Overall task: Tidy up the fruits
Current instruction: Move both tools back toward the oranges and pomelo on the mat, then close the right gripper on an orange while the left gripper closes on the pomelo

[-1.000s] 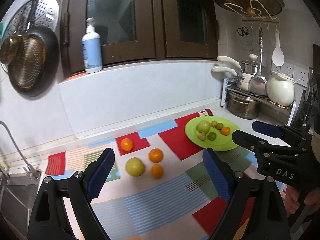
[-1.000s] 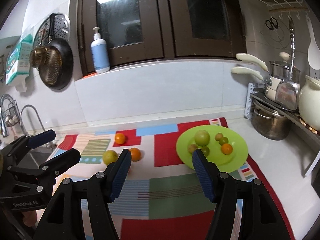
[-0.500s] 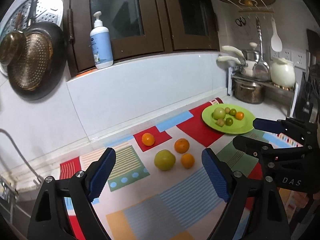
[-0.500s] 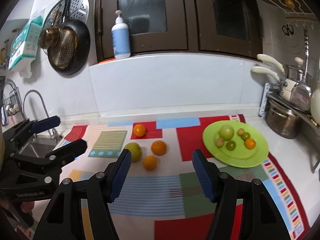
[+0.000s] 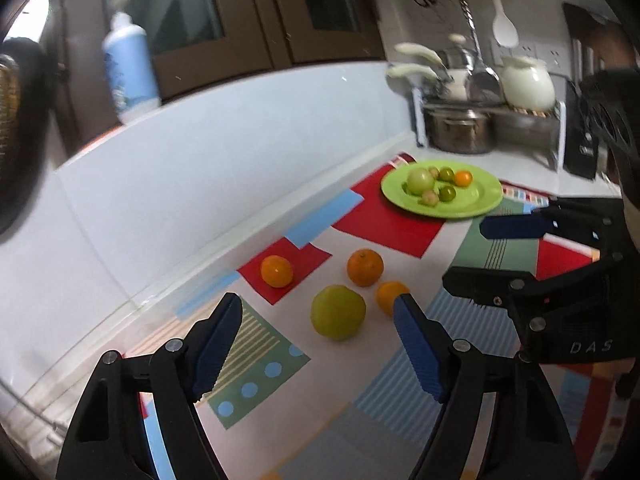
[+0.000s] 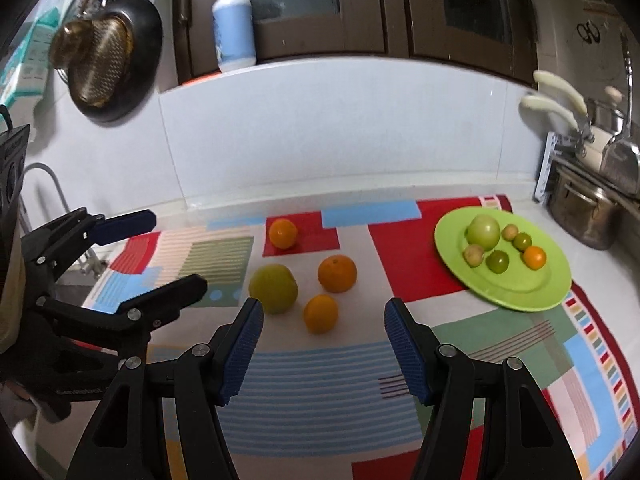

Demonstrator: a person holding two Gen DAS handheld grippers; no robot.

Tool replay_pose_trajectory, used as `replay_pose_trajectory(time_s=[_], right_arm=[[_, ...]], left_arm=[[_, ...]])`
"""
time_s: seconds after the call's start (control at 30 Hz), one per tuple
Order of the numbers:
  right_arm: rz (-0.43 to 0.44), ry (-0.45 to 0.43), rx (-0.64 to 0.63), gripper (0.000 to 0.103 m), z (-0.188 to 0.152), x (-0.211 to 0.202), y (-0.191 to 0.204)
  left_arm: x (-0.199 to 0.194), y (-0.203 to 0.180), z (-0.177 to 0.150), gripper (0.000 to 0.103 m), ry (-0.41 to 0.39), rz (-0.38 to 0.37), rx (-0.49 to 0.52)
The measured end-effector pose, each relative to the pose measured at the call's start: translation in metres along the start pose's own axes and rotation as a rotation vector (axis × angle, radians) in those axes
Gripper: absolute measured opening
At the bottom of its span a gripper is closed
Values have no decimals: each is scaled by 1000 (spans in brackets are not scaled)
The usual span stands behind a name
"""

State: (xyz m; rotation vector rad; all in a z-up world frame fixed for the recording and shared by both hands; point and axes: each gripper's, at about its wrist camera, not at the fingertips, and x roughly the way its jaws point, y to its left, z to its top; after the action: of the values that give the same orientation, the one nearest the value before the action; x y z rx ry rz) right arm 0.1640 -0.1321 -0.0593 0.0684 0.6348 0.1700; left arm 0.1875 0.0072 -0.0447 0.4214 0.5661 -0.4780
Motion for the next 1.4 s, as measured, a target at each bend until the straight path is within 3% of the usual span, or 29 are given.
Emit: replay_pose_trajectory(time_s=[0.17,0.33,0.7,0.8,0.97,1.17,1.4], right_arm=[[-9,50,4,62,-2,28,3],[2,114,18,54,-4,57,2],[66,214,80,43,-8,101,-9],[83,228,96,36,-9,107,-11],[69,217,106,34,-10,103,-17],[23,208,119,34,-12,92,-28],[2,178,119,34,-11,79,-30]], left_arm=[[33,6,-9,73,43,-62,52],[56,12,-14,72,68,-110,58],[86,17,-15,67,134,-203,-18],[92,18,-15,66,156,-224,-48],[99,13,-10,64,165,-227,-50],[110,6,-7,51,197,-196,-41],[99,-1,-3,51,208,-189,-61]])
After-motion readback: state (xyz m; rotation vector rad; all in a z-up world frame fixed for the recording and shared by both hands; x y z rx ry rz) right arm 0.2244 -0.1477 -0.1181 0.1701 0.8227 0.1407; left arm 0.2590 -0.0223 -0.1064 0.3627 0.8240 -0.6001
